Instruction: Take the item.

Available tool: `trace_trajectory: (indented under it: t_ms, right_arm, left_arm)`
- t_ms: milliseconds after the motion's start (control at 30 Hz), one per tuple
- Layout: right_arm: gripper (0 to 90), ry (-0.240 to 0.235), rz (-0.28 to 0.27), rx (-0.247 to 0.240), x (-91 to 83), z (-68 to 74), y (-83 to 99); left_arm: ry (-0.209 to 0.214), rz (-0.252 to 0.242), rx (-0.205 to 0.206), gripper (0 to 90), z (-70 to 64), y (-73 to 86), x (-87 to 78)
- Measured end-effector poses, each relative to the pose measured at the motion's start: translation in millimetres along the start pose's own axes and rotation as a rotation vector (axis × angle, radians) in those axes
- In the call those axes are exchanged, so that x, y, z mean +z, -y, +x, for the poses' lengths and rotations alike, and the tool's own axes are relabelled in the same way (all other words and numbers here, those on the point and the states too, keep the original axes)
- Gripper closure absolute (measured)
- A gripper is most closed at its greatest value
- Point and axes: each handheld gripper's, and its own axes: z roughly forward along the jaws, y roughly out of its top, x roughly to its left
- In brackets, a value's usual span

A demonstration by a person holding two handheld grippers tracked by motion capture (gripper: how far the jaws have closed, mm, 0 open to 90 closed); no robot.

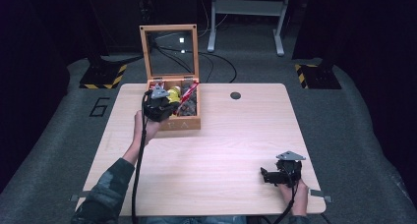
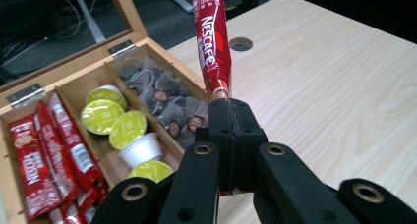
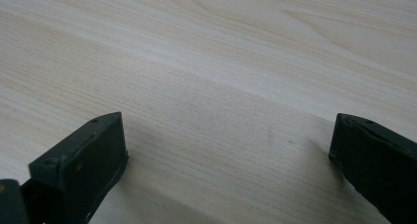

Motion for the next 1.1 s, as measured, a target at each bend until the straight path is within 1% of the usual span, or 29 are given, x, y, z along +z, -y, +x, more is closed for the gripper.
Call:
trace_trajectory:
  t_ms: [167, 267, 333, 367, 500, 567, 600, 700, 767, 967, 1000, 1100]
  right_arm:
    - [0.0, 0.000, 0.000, 0.000, 0.0, 0.0, 0.0]
    - [0.0, 0.000, 0.000, 0.000, 0.0, 0.0, 0.0]
    - [0.0, 0.000, 0.000, 0.000, 0.0, 0.0, 0.0]
    - [0.0, 0.000, 0.000, 0.000, 0.0, 0.0, 0.0]
    - [0.0, 0.000, 0.000, 0.000, 0.0, 0.0, 0.0]
    - [0.0, 0.000, 0.000, 0.000, 0.0, 0.0, 0.0]
    - [0.0, 0.000, 0.000, 0.000, 0.0, 0.0, 0.0]
    - [0.0, 0.000, 0.000, 0.000, 0.0, 0.0, 0.0]
    - [0.0, 0.000, 0.000, 0.000, 0.0, 0.0, 0.0]
    - [0.0, 0.000, 0.000, 0.000, 0.0, 0.0, 0.0]
    - [0.0, 0.000, 0.000, 0.000, 0.0, 0.0, 0.0]
    - [0.0, 0.000, 0.000, 0.000, 0.0, 0.0, 0.0]
  left_arm:
    - [0.022, 0.001, 0.013, 89.4, -8.1, -0.1, 3.9]
    - [0.031, -0.006, 0.013, 89.4, -13.7, 0.2, 6.6]
    - [0.042, 0.002, 0.023, 89.4, -16.7, 0.3, 7.9]
    - [0.048, 0.000, 0.017, 89.4, -18.7, 0.3, 9.0]
    - [0.064, 0.001, 0.031, 89.4, -26.1, 0.2, 13.3]
    - [0.070, 0.009, 0.031, 89.4, -29.2, 0.6, 15.3]
    - [0.071, 0.004, 0.032, 89.4, -30.8, 1.1, 17.0]
    - [0.086, 0.013, 0.038, 89.4, -34.5, 2.3, 20.6]
    - [0.088, 0.008, 0.034, 89.4, -36.8, 3.4, 23.1]
    - [0.105, 0.014, 0.035, 89.4, -43.0, 5.9, 28.6]
    - [0.110, 0.024, 0.038, 89.4, -43.5, 6.1, 29.4]
    - [0.114, 0.025, 0.047, 89.4, -47.4, 7.6, 33.1]
